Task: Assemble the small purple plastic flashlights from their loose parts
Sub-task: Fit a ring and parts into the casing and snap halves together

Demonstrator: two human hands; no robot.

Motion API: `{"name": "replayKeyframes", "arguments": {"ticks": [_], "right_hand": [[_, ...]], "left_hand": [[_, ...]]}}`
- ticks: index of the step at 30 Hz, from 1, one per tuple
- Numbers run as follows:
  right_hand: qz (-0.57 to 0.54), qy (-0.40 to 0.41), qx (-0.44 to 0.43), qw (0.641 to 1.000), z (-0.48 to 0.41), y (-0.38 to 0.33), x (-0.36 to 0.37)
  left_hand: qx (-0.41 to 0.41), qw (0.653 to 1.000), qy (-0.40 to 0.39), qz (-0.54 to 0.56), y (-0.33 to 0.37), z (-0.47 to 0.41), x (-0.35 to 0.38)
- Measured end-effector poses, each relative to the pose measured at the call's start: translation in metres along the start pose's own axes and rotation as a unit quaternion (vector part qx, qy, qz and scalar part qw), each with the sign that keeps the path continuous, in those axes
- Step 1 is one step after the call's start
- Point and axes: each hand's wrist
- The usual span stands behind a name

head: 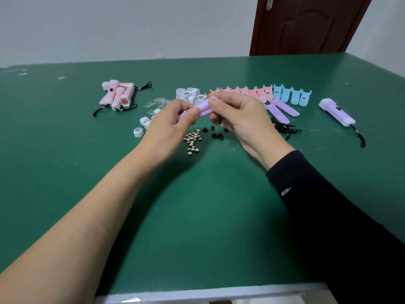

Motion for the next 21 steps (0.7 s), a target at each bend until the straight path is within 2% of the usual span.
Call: {"name": "replayKeyframes", "arguments": {"ticks": [11,17,21], "right_hand": [[-0.040,-0.049,0.011,0.998,-0.0001,-0.0018,-0.0069],[-0.091,-0.042,0.030,0.994,-0.0014,-0.0006,-0.0058],[-0.067,-0.039,0.042,0.996,-0.0026,-0.0036,-0.0070]], "left_hand": [[0.004,1.000,0.024,-0.002,0.0053,0.0014,-0.0008],[0.018,0.999,0.030,-0.012,0.0045,0.0023,-0.0004],[0.019,0.999,0.038,-0.023,0.0032,0.0011,0.0009]]}}
Point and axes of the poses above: each hand's wrist, its own z-axis away from the middle knuckle, its own x-axis out of the palm, y = z × x, and after that the axes turned 9 degrees about -z, right-handed
